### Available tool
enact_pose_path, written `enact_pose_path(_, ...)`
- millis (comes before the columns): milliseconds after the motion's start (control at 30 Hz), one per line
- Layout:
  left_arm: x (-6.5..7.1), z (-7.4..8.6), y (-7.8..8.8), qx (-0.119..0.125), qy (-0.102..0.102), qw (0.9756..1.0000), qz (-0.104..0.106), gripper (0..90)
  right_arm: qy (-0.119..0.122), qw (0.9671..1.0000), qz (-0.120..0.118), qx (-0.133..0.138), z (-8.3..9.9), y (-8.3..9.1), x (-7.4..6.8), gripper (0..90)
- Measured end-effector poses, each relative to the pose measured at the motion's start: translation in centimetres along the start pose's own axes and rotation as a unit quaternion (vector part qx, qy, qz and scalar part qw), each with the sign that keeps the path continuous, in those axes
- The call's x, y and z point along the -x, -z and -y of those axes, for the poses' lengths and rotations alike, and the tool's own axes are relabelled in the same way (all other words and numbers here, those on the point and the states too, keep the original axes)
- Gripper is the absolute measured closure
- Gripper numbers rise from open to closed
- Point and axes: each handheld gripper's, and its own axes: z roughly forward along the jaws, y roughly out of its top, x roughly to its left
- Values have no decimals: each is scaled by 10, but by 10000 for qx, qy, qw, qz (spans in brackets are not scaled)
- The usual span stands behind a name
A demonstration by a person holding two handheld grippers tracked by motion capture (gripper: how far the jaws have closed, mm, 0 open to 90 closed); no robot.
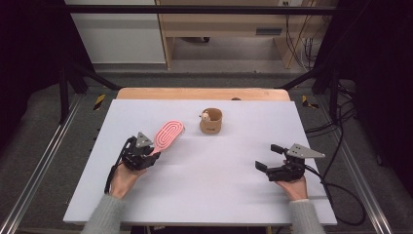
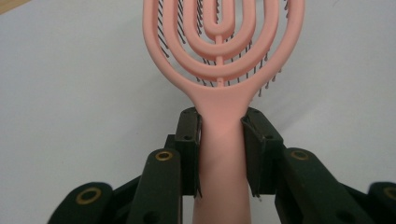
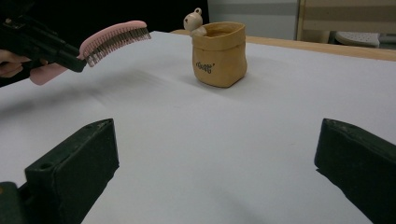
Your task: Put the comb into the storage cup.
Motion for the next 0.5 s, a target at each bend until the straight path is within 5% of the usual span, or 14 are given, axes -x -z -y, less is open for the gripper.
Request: enact_pose_path(500,6,5,12,372,117,9992,-43,694,-30,10000,-27,25,0,-1,0,2)
